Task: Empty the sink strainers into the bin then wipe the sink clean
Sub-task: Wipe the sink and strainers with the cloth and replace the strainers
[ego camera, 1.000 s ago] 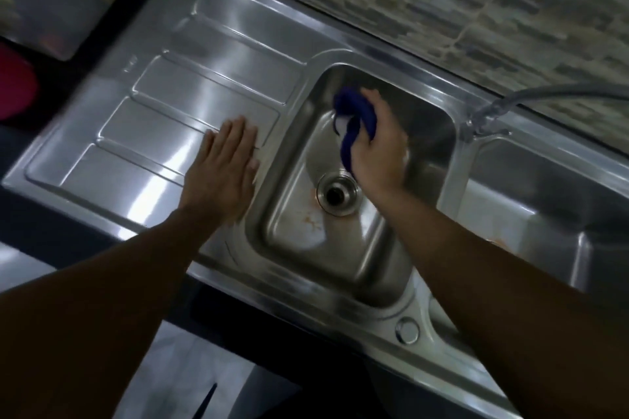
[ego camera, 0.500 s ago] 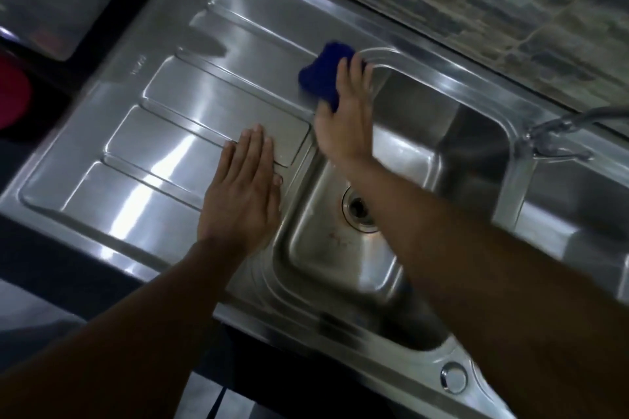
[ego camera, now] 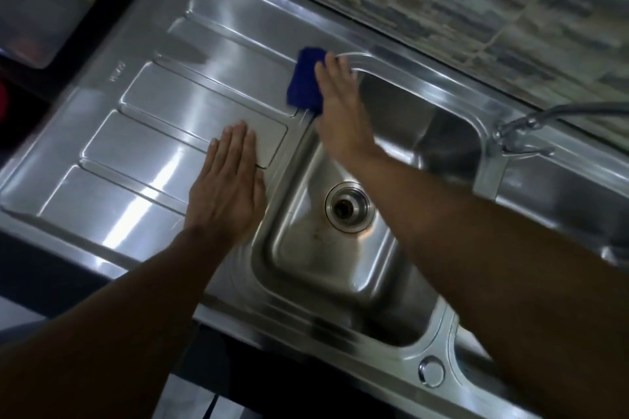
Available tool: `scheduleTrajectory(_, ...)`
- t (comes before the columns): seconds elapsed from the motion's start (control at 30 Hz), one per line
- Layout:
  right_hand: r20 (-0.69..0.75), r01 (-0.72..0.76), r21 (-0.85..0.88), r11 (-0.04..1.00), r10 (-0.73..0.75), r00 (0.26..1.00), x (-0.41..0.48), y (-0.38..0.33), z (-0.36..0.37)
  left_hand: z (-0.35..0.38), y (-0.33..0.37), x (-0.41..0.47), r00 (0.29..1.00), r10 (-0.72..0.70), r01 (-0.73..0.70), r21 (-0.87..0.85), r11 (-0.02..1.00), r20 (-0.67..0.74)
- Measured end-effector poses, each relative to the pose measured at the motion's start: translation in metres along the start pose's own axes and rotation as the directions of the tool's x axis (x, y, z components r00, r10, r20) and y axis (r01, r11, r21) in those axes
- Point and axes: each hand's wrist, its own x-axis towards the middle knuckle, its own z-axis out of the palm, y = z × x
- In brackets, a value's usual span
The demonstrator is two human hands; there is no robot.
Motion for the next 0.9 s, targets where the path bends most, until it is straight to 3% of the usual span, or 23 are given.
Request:
scheduleTrajectory(0.17, 0.057, 0.057, -0.265, 0.963, -0.043, 0.997, 0.027, 0.052, -0.022, 0.001, 0.006, 0.013, 0.994, 0.110, -0.110, 0.006, 0.994, -0.027)
scheduleTrajectory(0.3, 0.046, -0.059, -0.368, 0.928, 0.081, 0.996, -0.018, 0.085, -0.036, 0.001, 0.026, 0.036, 0.976, 0.216, -0.216, 0.005, 0.976, -0.023)
scheduleTrajectory(0.47, 0.015, -0.269, -0.386, 0.882, 0.298, 0.954, -0.072, 0.134, -0.062, 0.007, 0.031, 0.043, 0.980, 0.194, -0.191, 0.070, 0.979, -0.039)
scheduleTrajectory(0.6, 0.003, -0.373, -0.327, 0.869, 0.395, 0.919, -0.063, 0.116, -0.054, 0.012, 0.030, 0.046, 0.977, 0.205, -0.201, 0.057, 0.978, -0.063)
scheduleTrajectory(0.8, 0.078, -0.083, -0.273, 0.958, 0.108, 0.991, -0.005, 0.067, -0.035, 0.012, 0.026, 0.046, 0.967, 0.245, -0.242, 0.052, 0.969, -0.066)
scheduleTrajectory(0.9, 0.107, -0.014, -0.305, 0.952, 0.049, 0.993, 0.002, 0.068, -0.033, 0.010, 0.025, 0.045, 0.963, 0.256, -0.255, 0.028, 0.967, -0.087)
